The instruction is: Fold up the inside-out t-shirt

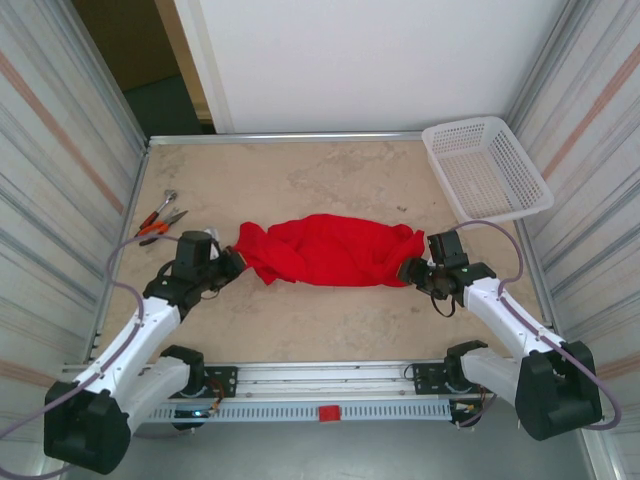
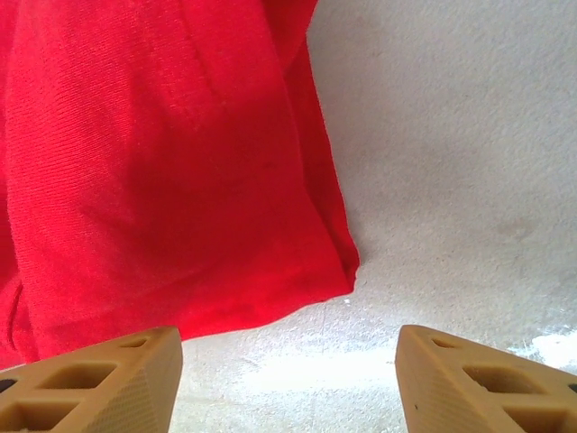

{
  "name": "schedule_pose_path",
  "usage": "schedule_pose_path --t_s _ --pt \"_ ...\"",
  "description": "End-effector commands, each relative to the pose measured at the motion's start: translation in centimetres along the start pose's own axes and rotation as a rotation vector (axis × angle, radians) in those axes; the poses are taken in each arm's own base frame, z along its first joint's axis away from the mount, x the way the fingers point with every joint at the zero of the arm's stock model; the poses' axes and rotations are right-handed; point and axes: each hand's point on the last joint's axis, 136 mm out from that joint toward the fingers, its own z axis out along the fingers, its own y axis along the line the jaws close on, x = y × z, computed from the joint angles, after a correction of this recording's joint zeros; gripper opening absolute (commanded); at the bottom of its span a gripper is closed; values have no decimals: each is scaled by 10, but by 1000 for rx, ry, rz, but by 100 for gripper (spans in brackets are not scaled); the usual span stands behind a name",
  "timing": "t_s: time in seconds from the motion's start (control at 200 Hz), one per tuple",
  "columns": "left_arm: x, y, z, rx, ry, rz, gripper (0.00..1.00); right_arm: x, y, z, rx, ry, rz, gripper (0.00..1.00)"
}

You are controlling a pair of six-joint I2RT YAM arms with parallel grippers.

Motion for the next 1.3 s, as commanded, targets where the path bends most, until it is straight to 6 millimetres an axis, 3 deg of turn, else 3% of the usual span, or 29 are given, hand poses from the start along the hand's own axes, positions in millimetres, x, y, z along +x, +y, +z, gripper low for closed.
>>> schedule_pose_path --t_s 0.0,0.271,0.631,0.942,1.292 --pt "10 14 -6 -48 42 -3 0 -3 11 -3 -49 10 -45 60" --pt "6 12 -6 -33 37 -11 0 3 15 17 -70 72 -53 57" --pt "4 11 -6 -28 28 -18 0 0 13 34 -45 93 -50 38" --pt "4 9 -9 -17 25 -19 0 -3 -10 26 75 38 9 57" --pt "1 6 -10 -11 18 -20 0 0 4 39 30 85 14 46"
